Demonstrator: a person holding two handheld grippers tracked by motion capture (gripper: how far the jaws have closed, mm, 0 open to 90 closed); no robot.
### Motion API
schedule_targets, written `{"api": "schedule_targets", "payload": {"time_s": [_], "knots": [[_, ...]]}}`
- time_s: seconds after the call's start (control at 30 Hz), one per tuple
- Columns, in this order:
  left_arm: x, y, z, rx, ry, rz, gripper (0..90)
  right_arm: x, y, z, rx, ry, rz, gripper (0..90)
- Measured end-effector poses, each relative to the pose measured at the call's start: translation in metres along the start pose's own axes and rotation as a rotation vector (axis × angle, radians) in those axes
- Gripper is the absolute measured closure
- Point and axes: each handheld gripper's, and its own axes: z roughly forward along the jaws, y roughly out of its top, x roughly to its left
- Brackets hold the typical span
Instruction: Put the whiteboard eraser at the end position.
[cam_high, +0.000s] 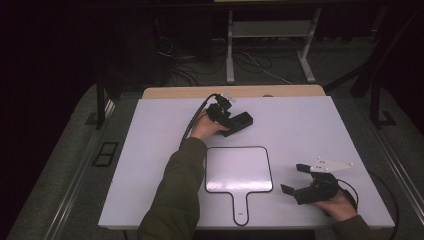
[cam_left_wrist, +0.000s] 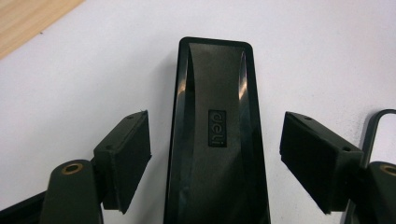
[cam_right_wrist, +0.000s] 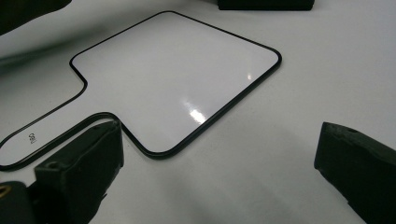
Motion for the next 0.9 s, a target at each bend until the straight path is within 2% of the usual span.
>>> {"api": "schedule_targets", "payload": {"time_s": [0.23, 0.27, 0.3, 0.33, 0.37, 0.4, 0.47, 0.5, 0.53, 0.6, 0.63, 0.8, 0.87, 0.9], "knots": [[-0.007, -0.004, -0.011, -0.033, 0.012, -0.003, 21.3, 0.0, 0.0, 0.002, 0.003, 0.005, -0.006, 0.4], [-0.01, -0.004, -0.012, -0.044, 0.017, -0.018, 20.9, 0.0, 0.001, 0.002, 0.004, 0.007, -0.01, 0.4], [-0.01, -0.005, -0.016, -0.028, 0.018, 0.004, 20.3, 0.0, 0.001, 0.003, 0.006, 0.012, -0.009, 0.4], [-0.012, -0.006, -0.017, -0.051, 0.02, -0.019, 20.0, -0.001, 0.0, 0.004, 0.009, 0.013, -0.012, 0.4], [-0.012, -0.007, -0.021, -0.042, 0.016, 0.009, 19.8, -0.001, 0.0, 0.004, 0.015, 0.014, -0.012, 0.4], [-0.013, -0.008, -0.023, -0.048, 0.014, 0.014, 19.2, -0.002, 0.0, 0.004, 0.019, 0.018, -0.012, 0.4], [-0.016, -0.01, -0.03, -0.054, 0.014, 0.012, 18.4, -0.003, -0.001, 0.005, 0.023, 0.027, -0.011, 0.4], [-0.019, -0.011, -0.031, -0.083, 0.017, -0.017, 17.8, -0.004, -0.001, 0.006, 0.024, 0.03, -0.01, 0.4], [-0.019, -0.012, -0.034, -0.077, 0.015, 0.0, 17.1, -0.004, -0.001, 0.006, 0.023, 0.033, -0.008, 0.4], [-0.023, -0.014, -0.039, -0.099, 0.01, -0.014, 16.5, -0.005, 0.0, 0.007, 0.023, 0.035, -0.012, 0.4], [-0.023, -0.015, -0.043, -0.088, 0.006, 0.005, 15.6, -0.006, 0.0, 0.008, 0.025, 0.037, -0.017, 0.4], [-0.034, -0.023, -0.055, -0.122, 0.0, -0.009, 13.6, -0.01, 0.0, 0.009, 0.033, 0.037, -0.018, 0.4], [-0.037, -0.026, -0.06, -0.129, -0.008, 0.011, 13.1, -0.011, 0.0, 0.008, 0.023, 0.038, -0.021, 0.4], [-0.039, -0.028, -0.062, -0.147, -0.01, 0.0, 12.8, -0.011, 0.001, 0.007, 0.023, 0.037, -0.021, 0.4]]}}
